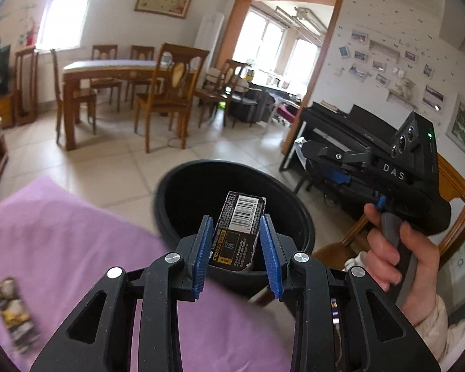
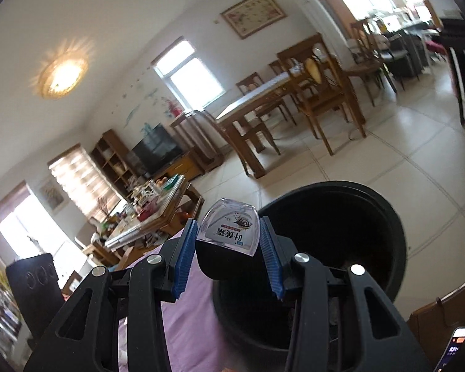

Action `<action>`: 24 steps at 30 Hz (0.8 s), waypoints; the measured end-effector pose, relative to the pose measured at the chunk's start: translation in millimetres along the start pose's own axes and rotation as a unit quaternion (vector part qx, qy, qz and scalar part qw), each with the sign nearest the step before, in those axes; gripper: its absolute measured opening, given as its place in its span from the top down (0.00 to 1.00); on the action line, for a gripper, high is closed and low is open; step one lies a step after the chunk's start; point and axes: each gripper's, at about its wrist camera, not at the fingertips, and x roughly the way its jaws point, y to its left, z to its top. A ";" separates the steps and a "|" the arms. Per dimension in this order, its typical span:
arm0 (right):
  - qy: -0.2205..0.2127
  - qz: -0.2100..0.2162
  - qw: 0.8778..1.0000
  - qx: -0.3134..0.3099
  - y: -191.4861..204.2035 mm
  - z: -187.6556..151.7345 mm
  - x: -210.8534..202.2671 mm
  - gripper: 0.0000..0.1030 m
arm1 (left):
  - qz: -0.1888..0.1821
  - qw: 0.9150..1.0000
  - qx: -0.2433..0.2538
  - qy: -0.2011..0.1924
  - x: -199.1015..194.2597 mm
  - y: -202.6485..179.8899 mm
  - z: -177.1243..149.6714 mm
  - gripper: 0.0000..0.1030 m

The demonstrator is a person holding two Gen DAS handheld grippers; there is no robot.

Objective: Collect trash
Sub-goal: 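Carry the bottle and battery card over the black bin and release both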

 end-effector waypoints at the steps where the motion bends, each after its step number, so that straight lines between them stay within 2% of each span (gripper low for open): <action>1: 0.001 -0.002 1.000 0.009 -8.0 0.3 0.5 0.60 | -0.002 1.000 0.000 0.004 13.0 -5.5 0.2 0.69; 6: 0.008 -0.001 1.000 0.030 -25.8 1.3 6.4 0.60 | -0.005 1.000 -0.004 0.020 62.5 -18.4 1.7 0.69; 12: 0.014 0.002 0.999 0.043 -37.0 2.5 6.2 0.60 | -0.003 1.000 -0.009 0.028 88.3 -22.4 -1.0 0.69; 15: 0.022 0.004 0.999 0.045 -37.4 1.8 7.8 0.57 | 0.004 0.999 -0.007 0.033 89.7 -17.3 -0.8 0.68; 16: 0.023 0.005 0.999 0.048 -37.1 1.0 7.8 0.43 | 0.009 0.999 -0.007 0.038 90.5 -17.8 -0.9 0.68; 17: 0.024 0.006 0.998 0.052 -37.9 1.0 8.1 0.23 | 0.011 0.999 -0.007 0.040 91.3 -17.7 -0.7 0.67; 18: 0.023 0.007 0.998 0.056 -38.3 -0.1 8.1 0.20 | 0.012 0.999 -0.009 0.044 91.0 -17.1 -0.7 0.61; 21: 0.029 0.006 0.998 0.048 -37.0 -1.0 9.1 0.20 | 0.026 0.999 -0.010 0.044 82.9 -15.8 -3.2 0.44; 24: 0.035 0.008 0.999 0.038 -30.9 -3.6 10.2 0.20 | 0.044 0.998 -0.021 0.040 61.5 -8.6 -7.6 0.38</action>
